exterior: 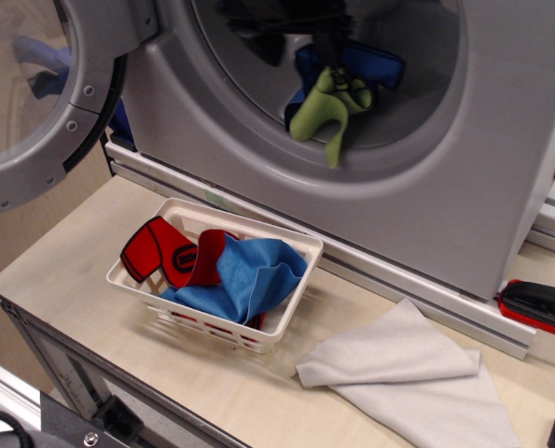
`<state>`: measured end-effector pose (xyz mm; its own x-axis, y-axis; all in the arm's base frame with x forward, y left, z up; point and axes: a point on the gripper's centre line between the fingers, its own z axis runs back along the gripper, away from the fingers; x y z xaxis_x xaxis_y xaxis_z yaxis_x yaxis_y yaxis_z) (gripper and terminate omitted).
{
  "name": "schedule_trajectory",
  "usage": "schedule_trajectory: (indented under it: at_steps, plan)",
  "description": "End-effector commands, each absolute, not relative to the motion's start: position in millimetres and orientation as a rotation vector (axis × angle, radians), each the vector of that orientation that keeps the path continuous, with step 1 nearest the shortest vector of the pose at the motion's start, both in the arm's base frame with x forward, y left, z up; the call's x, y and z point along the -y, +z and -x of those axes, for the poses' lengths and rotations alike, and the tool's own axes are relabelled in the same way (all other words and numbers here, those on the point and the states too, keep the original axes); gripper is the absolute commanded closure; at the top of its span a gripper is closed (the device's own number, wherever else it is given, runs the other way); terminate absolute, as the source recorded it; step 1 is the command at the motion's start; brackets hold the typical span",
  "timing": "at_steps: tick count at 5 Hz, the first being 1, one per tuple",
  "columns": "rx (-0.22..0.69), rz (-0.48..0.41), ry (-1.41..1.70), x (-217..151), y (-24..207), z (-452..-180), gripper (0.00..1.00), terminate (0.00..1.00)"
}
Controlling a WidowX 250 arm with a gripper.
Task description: Put clothes in laundry machine
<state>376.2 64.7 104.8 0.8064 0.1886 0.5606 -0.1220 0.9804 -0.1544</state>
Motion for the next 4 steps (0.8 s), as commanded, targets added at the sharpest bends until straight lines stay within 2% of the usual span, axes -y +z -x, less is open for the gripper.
schedule_trajectory:
  at_steps: [1,2,3,4]
  plan:
    - [0.519,0.018,0.153,-100,131,-345,0.0,0.0]
    - [0.452,-0.024,0.139,-112,130,-322,0.0,0.0]
    - [0.426,-0.06,0.135,-123,127,-306,0.0,0.0]
    - [0.382,-0.098,0.117,-149,126,-288,0.0,1.0]
